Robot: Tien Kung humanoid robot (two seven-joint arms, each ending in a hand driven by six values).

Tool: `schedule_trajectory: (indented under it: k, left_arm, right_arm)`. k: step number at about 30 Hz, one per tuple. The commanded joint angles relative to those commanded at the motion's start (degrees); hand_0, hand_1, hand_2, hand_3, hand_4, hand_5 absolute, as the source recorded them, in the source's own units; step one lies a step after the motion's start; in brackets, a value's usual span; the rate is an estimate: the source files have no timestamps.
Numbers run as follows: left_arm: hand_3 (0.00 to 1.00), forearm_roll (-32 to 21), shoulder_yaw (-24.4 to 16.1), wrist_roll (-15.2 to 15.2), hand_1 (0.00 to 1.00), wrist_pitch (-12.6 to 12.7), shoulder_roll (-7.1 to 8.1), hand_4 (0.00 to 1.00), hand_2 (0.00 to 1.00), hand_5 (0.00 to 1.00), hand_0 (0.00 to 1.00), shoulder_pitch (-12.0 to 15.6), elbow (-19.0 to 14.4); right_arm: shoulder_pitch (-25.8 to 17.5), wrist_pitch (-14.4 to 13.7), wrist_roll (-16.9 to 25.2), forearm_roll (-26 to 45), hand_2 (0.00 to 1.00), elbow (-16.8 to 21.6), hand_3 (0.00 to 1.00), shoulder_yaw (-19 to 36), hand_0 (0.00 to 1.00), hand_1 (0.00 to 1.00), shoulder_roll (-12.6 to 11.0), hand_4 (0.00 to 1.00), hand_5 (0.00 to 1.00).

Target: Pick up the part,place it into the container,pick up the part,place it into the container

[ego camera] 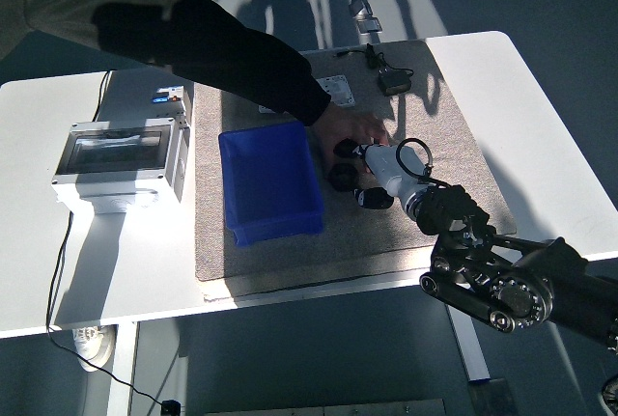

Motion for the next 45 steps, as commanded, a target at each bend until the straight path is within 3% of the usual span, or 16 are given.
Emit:
schedule_trajectory:
  k: [16, 27, 28, 33, 34, 39, 40, 45]
  left_arm:
    - [0.677, 0.0, -0.2, -0.3, 0.725, 0.2, -0.16, 0.998, 0.751, 0.998, 0.712, 0.1, 0.0]
    - [0.676, -0.1, -0.3, -0.3, 0.725, 0.3, -0.14, 0.998, 0.751, 0.998, 0.711, 0.2, 0.0]
    - [0.677, -0.1, -0.3, -0.3, 0.725, 0.3, -0.13, 0.998, 0.751, 0.998, 0.711, 0.2, 0.0]
    - [0.677, 0.1, -0.4, -0.4, 0.725, 0.2, -0.07, 0.998, 0.751, 0.998, 0.711, 0.1, 0.0]
    - [0.677, 0.1, -0.4, -0.4, 0.725, 0.2, -0.07, 0.998, 0.751, 0.998, 0.711, 0.1, 0.0]
    - [0.677, 0.2, -0.4, -0.4, 0.725, 0.2, -0.08, 0.998, 0.751, 0.998, 0.711, 0.0, 0.0]
    - [0.676, 0.3, -0.4, -0.4, 0.725, 0.2, -0.08, 0.998, 0.751, 0.998, 0.711, 0.0, 0.0]
    - [0.676, 0.4, -0.5, -0.4, 0.725, 0.2, -0.06, 0.998, 0.751, 0.998, 0.711, -0.1, 0.0]
  right_arm:
    - [-0.3, 1.9, -0.8, -0.7, 0.922, -0.2, 0.998, -0.4, 0.598, 0.791, 0.6, 0.989, 0.4]
    - [-0.2, 4.1, -3.6, -3.4, 0.891, 0.2, 0.998, 1.2, 0.59, 0.778, -1.0, 0.987, 0.402]
    - [-0.2, 4.4, -3.9, -3.5, 0.803, 0.3, 0.871, 1.4, 0.563, 0.691, -1.1, 0.794, 0.273]
    - [-0.2, 5.5, -4.7, -3.7, 0.803, 0.6, 0.871, 1.5, 0.563, 0.691, -1.5, 0.794, 0.273]
    - [-0.2, 5.8, -4.8, -3.7, 0.68, 0.6, 0.688, 1.4, 0.498, 0.566, -1.5, 0.611, 0.193]
    - [-0.4, 6.5, -5.1, -4.3, 0.68, 0.7, 0.688, 0.6, 0.498, 0.566, -1.3, 0.611, 0.193]
    - [-0.4, 6.5, -5.1, -4.5, 0.575, 0.7, 0.633, 0.5, 0.458, 0.48, -1.3, 0.368, 0.097]
    - [-0.6, 5.8, -4.6, -5.0, 0.575, 0.7, 0.633, 0.0, 0.458, 0.48, -1.3, 0.368, 0.097]
